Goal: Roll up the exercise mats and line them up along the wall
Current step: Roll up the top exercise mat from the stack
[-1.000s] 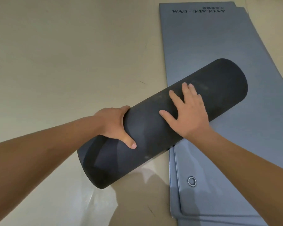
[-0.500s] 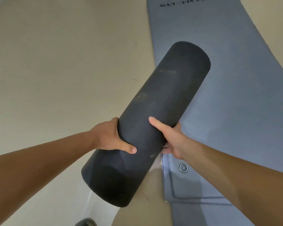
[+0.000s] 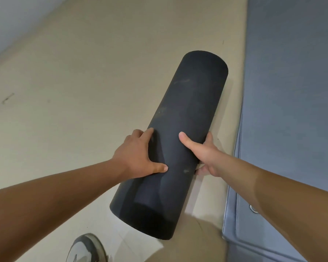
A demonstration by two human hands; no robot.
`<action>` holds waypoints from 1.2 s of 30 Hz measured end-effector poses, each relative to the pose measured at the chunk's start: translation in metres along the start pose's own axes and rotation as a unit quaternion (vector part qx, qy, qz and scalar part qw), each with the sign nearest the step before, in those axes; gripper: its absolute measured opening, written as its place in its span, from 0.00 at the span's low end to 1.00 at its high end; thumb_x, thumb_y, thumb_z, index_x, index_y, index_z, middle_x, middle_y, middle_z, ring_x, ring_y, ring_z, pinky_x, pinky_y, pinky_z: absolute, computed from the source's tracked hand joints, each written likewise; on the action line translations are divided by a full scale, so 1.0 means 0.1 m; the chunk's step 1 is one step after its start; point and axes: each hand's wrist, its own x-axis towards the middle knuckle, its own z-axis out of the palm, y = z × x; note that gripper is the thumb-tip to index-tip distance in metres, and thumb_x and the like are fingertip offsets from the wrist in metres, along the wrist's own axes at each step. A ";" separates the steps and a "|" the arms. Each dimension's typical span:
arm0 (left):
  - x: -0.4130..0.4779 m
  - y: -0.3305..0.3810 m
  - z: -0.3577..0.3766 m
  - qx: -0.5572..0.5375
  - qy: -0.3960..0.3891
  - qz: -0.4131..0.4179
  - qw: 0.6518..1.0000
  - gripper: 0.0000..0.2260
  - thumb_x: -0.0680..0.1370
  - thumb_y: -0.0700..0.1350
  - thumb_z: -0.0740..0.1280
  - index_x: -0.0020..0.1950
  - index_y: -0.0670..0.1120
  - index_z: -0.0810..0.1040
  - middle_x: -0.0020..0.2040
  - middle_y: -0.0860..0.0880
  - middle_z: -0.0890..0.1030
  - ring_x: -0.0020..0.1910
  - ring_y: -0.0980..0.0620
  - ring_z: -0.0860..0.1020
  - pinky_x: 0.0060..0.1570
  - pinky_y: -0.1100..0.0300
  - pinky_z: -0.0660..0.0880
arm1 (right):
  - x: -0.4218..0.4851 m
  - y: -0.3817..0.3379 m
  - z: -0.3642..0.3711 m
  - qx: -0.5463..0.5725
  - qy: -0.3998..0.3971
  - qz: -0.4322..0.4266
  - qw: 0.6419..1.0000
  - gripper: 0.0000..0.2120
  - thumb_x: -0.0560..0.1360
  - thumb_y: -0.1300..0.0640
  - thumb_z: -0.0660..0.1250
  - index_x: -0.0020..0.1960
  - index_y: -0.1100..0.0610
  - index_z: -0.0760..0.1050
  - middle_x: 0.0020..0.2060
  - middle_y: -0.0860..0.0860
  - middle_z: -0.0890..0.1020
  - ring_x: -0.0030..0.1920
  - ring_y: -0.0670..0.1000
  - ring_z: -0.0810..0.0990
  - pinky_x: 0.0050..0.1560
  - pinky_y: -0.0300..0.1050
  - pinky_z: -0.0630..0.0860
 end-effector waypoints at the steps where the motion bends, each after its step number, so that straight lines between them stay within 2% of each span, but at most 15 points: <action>1: 0.02 0.06 -0.04 0.047 -0.004 0.022 0.999 0.50 0.67 0.68 0.77 0.81 0.58 0.55 0.71 0.51 0.70 0.65 0.47 0.75 0.62 0.48 0.79 | 0.02 -0.03 0.05 0.000 0.005 0.007 1.000 0.57 0.65 0.30 0.80 0.81 0.35 0.49 0.75 0.43 0.70 0.71 0.60 0.76 0.62 0.75 0.78; 2: 0.02 0.14 -0.07 0.082 -0.022 0.035 0.996 0.48 0.68 0.68 0.75 0.81 0.57 0.55 0.69 0.50 0.72 0.62 0.46 0.76 0.60 0.48 0.80 | 0.03 -0.04 0.10 0.002 0.012 0.011 1.000 0.57 0.64 0.30 0.80 0.81 0.35 0.48 0.74 0.44 0.70 0.70 0.61 0.76 0.61 0.74 0.78; 4: 0.05 0.25 -0.07 0.117 -0.068 0.036 0.990 0.51 0.66 0.73 0.72 0.81 0.54 0.53 0.67 0.48 0.72 0.59 0.46 0.78 0.56 0.49 0.81 | 0.05 -0.06 0.18 0.001 0.028 0.012 1.000 0.57 0.65 0.29 0.80 0.81 0.35 0.47 0.75 0.45 0.70 0.69 0.62 0.76 0.61 0.75 0.78; 8: 0.10 0.26 0.00 0.113 -0.109 0.008 0.987 0.64 0.60 0.83 0.67 0.84 0.53 0.44 0.75 0.43 0.67 0.66 0.42 0.77 0.57 0.50 0.80 | 0.07 -0.09 0.32 0.007 0.047 0.027 0.998 0.55 0.67 0.25 0.74 0.81 0.34 0.42 0.74 0.45 0.71 0.67 0.62 0.78 0.61 0.73 0.79; 11: 0.15 0.06 0.02 0.085 -0.089 0.003 0.992 0.66 0.57 0.86 0.63 0.84 0.54 0.43 0.77 0.43 0.67 0.66 0.43 0.77 0.57 0.50 0.78 | 0.08 -0.12 0.45 -0.007 0.055 0.009 0.998 0.46 0.78 0.28 0.62 0.82 0.33 0.33 0.79 0.44 0.67 0.71 0.60 0.75 0.67 0.69 0.77; 14: 0.25 -0.34 -0.11 -0.012 -0.103 0.009 0.995 0.65 0.57 0.85 0.66 0.84 0.58 0.45 0.76 0.50 0.69 0.69 0.46 0.77 0.65 0.46 0.77 | 0.04 -0.13 0.67 -0.069 0.066 -0.037 0.995 0.38 0.84 0.34 0.54 0.81 0.33 0.30 0.82 0.44 0.61 0.76 0.60 0.70 0.73 0.68 0.71; 17: 0.30 -0.72 -0.37 -0.121 -0.125 -0.010 0.985 0.54 0.63 0.79 0.74 0.82 0.58 0.58 0.74 0.54 0.71 0.72 0.47 0.75 0.67 0.51 0.74 | -0.08 -0.17 0.94 -0.195 0.076 -0.093 0.973 0.32 0.85 0.36 0.52 0.83 0.32 0.38 0.84 0.48 0.58 0.79 0.60 0.66 0.78 0.63 0.66; 19: 0.33 -0.91 -0.60 -0.092 -0.084 -0.020 0.992 0.43 0.73 0.64 0.75 0.82 0.51 0.62 0.76 0.50 0.68 0.73 0.45 0.73 0.63 0.53 0.72 | -0.16 -0.20 1.09 -0.270 0.058 -0.150 0.949 0.27 0.86 0.39 0.50 0.84 0.34 0.49 0.84 0.48 0.56 0.82 0.56 0.60 0.80 0.56 0.61; 21: 0.31 -1.01 -0.84 -0.037 -0.006 0.010 0.999 0.37 0.75 0.51 0.74 0.81 0.49 0.65 0.75 0.48 0.70 0.70 0.45 0.75 0.62 0.53 0.75 | -0.18 -0.20 1.20 -0.341 0.044 -0.226 0.912 0.24 0.87 0.43 0.52 0.83 0.36 0.58 0.85 0.47 0.55 0.84 0.51 0.54 0.81 0.51 0.56; 22: 0.29 -1.03 -0.91 -0.024 0.019 0.027 0.999 0.34 0.75 0.50 0.73 0.79 0.50 0.68 0.73 0.49 0.73 0.66 0.45 0.77 0.61 0.52 0.77 | -0.16 -0.20 1.26 -0.371 0.038 -0.260 0.891 0.23 0.87 0.46 0.54 0.82 0.37 0.62 0.85 0.47 0.55 0.83 0.50 0.54 0.81 0.50 0.55; 24: 0.25 -1.05 -0.91 -0.004 0.019 0.054 0.998 0.30 0.73 0.59 0.73 0.72 0.51 0.74 0.66 0.50 0.78 0.60 0.47 0.79 0.59 0.52 0.78 | -0.11 -0.27 1.36 -0.399 0.016 -0.304 0.865 0.22 0.87 0.51 0.57 0.80 0.40 0.67 0.85 0.45 0.56 0.83 0.50 0.55 0.80 0.47 0.55; 26: 0.20 -1.10 -0.81 0.065 -0.015 0.052 0.996 0.38 0.67 0.72 0.70 0.69 0.51 0.72 0.64 0.50 0.76 0.58 0.47 0.78 0.58 0.49 0.80 | -0.06 -0.41 1.44 -0.380 -0.019 -0.305 0.873 0.20 0.87 0.54 0.59 0.78 0.44 0.72 0.84 0.42 0.58 0.82 0.48 0.57 0.81 0.46 0.57; 29: 0.19 -1.26 -0.75 0.203 0.021 0.063 0.977 0.46 0.67 0.74 0.71 0.76 0.51 0.63 0.71 0.48 0.68 0.66 0.44 0.72 0.56 0.47 0.80 | -0.03 -0.60 1.53 -0.302 -0.060 -0.263 0.914 0.18 0.87 0.57 0.60 0.74 0.47 0.77 0.82 0.39 0.61 0.81 0.47 0.62 0.81 0.50 0.62; 33: 0.16 -1.43 -0.79 0.232 0.048 0.116 0.965 0.35 0.75 0.62 0.71 0.77 0.53 0.62 0.71 0.47 0.67 0.66 0.44 0.71 0.52 0.48 0.80 | 0.08 -0.53 1.59 -0.287 0.065 -0.251 0.922 0.19 0.86 0.52 0.63 0.77 0.47 0.72 0.80 0.47 0.64 0.76 0.52 0.71 0.76 0.49 0.69; 36: 0.11 -1.60 -0.73 0.267 0.057 0.137 0.952 0.28 0.79 0.47 0.67 0.77 0.53 0.64 0.69 0.47 0.68 0.64 0.45 0.71 0.46 0.52 0.78 | 0.14 -0.32 1.54 -0.255 0.072 -0.115 0.957 0.29 0.82 0.40 0.67 0.80 0.40 0.65 0.77 0.49 0.66 0.69 0.58 0.75 0.70 0.55 0.75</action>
